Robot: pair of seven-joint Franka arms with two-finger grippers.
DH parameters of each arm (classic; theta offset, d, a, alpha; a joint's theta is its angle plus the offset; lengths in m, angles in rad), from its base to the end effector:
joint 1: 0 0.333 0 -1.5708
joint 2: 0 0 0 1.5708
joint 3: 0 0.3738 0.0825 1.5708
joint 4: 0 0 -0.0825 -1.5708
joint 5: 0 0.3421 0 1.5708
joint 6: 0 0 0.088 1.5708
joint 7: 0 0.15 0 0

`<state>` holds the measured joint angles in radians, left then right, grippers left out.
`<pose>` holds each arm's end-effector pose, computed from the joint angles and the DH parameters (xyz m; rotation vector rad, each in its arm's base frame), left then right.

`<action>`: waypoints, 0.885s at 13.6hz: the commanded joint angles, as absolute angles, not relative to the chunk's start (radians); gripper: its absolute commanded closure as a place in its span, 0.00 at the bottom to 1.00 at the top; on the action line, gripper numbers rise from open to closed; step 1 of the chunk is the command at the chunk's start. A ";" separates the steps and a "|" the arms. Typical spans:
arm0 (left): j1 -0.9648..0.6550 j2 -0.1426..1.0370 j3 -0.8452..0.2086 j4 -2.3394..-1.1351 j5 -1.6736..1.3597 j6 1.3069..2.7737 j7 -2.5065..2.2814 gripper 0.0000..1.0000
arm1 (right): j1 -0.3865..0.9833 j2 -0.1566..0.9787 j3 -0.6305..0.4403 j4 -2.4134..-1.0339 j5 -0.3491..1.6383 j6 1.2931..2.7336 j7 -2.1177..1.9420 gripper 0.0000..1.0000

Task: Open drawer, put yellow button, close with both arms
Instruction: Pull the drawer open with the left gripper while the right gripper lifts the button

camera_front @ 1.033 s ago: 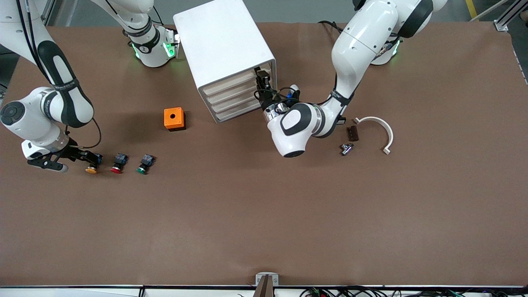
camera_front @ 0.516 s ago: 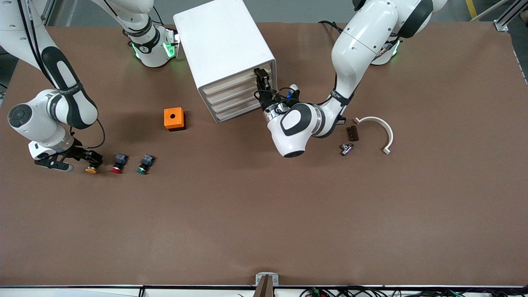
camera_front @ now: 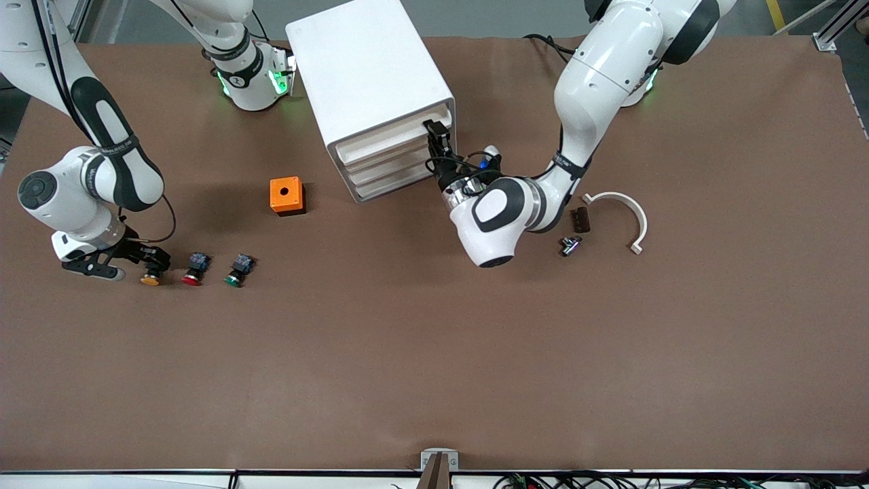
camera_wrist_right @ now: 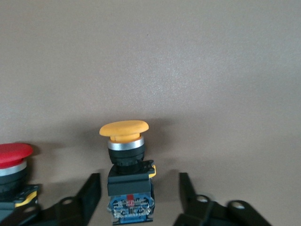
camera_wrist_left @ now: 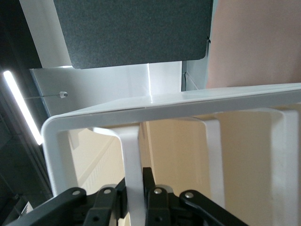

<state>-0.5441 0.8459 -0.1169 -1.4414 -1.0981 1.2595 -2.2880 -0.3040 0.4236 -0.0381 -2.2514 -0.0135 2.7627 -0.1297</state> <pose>0.4171 -0.4903 0.2890 -1.0874 -1.5257 1.5197 0.5252 -0.1864 0.2299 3.0832 -0.3032 0.1249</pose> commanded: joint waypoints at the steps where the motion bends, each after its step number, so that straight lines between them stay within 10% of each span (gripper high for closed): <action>1: -0.529 0.868 -0.088 -1.424 -1.111 1.264 -2.269 0.93 | -0.325 0.416 -0.023 -2.270 -0.014 2.775 -0.144 0.69; 3: -0.522 0.868 -0.072 -1.424 -1.112 1.266 -2.269 0.93 | -0.331 0.414 -0.021 -2.273 -0.014 2.773 -0.143 1.00; 12: -0.414 0.867 -0.066 -1.382 -1.120 1.341 -2.258 0.90 | -0.195 0.065 -0.002 -2.232 0.165 2.226 -0.005 1.00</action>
